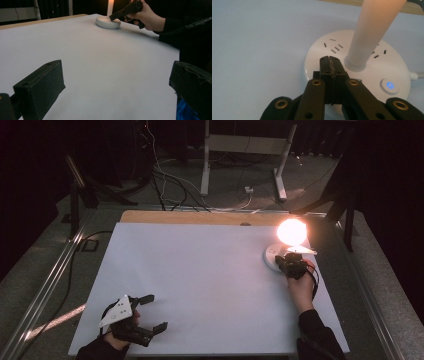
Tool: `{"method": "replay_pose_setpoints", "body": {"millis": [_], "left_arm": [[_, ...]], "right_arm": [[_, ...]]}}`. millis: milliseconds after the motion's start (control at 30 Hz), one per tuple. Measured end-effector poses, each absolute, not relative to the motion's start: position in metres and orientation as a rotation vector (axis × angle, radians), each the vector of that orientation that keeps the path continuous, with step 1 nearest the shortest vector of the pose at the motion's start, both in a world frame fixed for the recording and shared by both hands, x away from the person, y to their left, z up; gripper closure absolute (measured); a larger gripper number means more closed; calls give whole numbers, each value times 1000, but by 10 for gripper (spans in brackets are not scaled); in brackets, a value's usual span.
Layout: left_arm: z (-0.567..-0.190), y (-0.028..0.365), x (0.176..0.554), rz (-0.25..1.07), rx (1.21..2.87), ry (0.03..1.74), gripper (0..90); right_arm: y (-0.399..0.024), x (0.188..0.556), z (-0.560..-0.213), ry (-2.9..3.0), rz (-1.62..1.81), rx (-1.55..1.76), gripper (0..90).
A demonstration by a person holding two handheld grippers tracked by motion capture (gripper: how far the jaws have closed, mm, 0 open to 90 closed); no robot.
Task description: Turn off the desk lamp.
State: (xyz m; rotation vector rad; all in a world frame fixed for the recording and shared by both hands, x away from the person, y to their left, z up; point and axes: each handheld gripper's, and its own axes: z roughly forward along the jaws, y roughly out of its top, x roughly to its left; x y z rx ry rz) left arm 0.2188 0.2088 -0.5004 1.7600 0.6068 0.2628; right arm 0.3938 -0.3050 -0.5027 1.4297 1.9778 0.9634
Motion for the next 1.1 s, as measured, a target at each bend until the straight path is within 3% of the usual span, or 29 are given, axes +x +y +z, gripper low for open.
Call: {"method": "replay_pose_setpoints", "body": {"millis": [700, 1100], "left_arm": [[-500, 208, 219, 257, 1755, 605, 5], [-500, 209, 219, 255, 1750, 609, 5]], "right_arm": [[-302, 388, -487, 1944, 982, 1398, 900], [-302, 391, -494, 1954, 959, 1406, 900]]}}
